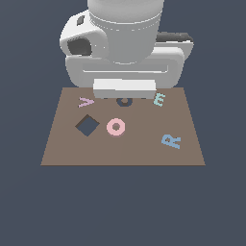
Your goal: Insert a designated object into the corresponding slot on a board.
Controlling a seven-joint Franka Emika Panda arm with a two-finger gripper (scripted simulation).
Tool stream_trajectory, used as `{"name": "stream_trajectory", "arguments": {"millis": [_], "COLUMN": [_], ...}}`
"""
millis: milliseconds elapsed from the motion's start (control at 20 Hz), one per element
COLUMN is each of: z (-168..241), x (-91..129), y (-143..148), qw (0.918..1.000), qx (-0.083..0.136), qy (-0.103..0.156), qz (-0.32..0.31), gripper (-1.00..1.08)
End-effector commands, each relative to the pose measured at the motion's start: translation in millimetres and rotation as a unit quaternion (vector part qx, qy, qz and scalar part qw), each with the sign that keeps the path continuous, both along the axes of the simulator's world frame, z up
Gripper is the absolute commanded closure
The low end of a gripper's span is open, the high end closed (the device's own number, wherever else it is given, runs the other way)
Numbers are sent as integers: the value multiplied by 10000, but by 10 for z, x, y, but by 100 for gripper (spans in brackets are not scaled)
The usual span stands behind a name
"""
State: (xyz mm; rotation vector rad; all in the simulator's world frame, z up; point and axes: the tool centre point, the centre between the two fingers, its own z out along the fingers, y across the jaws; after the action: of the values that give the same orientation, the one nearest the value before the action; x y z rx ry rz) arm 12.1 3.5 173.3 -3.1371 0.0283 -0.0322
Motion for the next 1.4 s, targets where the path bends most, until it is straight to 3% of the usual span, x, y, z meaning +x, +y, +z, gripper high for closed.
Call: {"name": "stream_trajectory", "arguments": {"millis": [0,700,1350], "z": [0,-426,-1161], "x": [0,54,186], "y": [0,-97,-245], "qw": [10000,9980,9855], "qx": [0,-7,-30], "qy": [0,33,91], "qz": [0,624,1695], "gripper": [-92,-92,-92]}}
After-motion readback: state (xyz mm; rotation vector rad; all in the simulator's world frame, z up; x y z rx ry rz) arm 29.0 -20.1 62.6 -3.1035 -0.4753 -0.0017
